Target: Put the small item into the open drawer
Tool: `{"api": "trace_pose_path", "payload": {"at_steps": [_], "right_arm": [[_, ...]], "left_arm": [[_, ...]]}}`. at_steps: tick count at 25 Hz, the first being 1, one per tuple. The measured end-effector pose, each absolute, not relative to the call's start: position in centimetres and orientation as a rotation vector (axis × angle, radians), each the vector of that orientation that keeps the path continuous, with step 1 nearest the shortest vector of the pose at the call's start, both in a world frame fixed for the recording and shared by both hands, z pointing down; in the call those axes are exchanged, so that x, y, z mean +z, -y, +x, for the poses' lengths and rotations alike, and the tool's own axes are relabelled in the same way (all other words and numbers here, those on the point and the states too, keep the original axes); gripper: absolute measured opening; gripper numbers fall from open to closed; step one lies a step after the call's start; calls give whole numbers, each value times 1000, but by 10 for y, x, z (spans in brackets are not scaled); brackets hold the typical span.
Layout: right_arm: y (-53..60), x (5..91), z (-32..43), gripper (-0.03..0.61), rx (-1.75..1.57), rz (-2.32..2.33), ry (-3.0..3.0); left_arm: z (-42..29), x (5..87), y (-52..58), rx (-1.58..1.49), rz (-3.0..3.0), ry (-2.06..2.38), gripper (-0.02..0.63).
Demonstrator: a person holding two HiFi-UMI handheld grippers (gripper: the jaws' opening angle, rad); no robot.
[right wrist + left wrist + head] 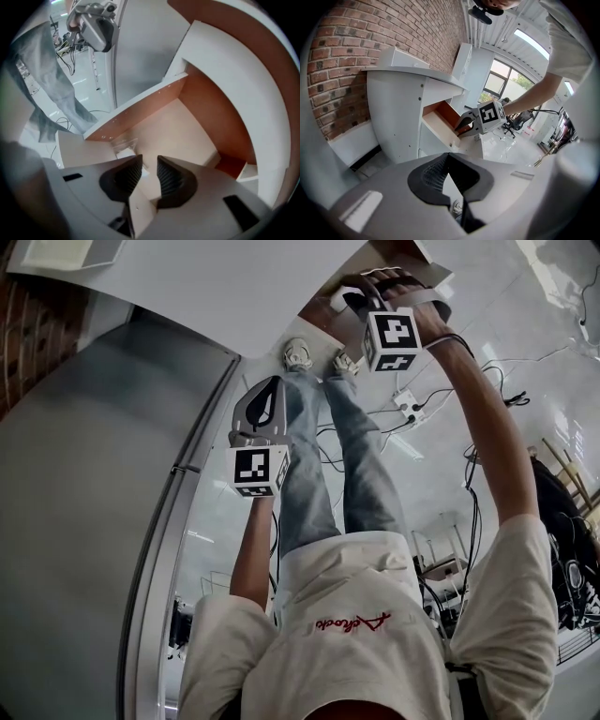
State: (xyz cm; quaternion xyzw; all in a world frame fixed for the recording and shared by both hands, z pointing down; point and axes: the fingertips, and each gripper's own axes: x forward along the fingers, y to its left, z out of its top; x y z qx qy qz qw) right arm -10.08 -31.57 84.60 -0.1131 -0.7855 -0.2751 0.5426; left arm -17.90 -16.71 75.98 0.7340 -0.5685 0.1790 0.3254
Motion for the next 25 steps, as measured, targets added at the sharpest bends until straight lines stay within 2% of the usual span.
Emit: {"api": "trace_pose_path", "payload": {"at_steps": [2,4,12,21,25], "right_arm": [[319,829,-100,33,-681,-196,1899],[320,813,-97,18,-681,-138,1932],[319,791,-67,14,-333,200,2135],[313,739,12,12,260,795,2301],[290,722,44,12,424,972,2304]], "left_arm": [[-176,752,169,477,1935,1484,9],[-172,744,173,489,1947,1476,9],[-145,750,190,528,2015,1404,9],[-95,730,225,589,2155,1303,9],[-71,716,236,609,2210,1263,9]]}}
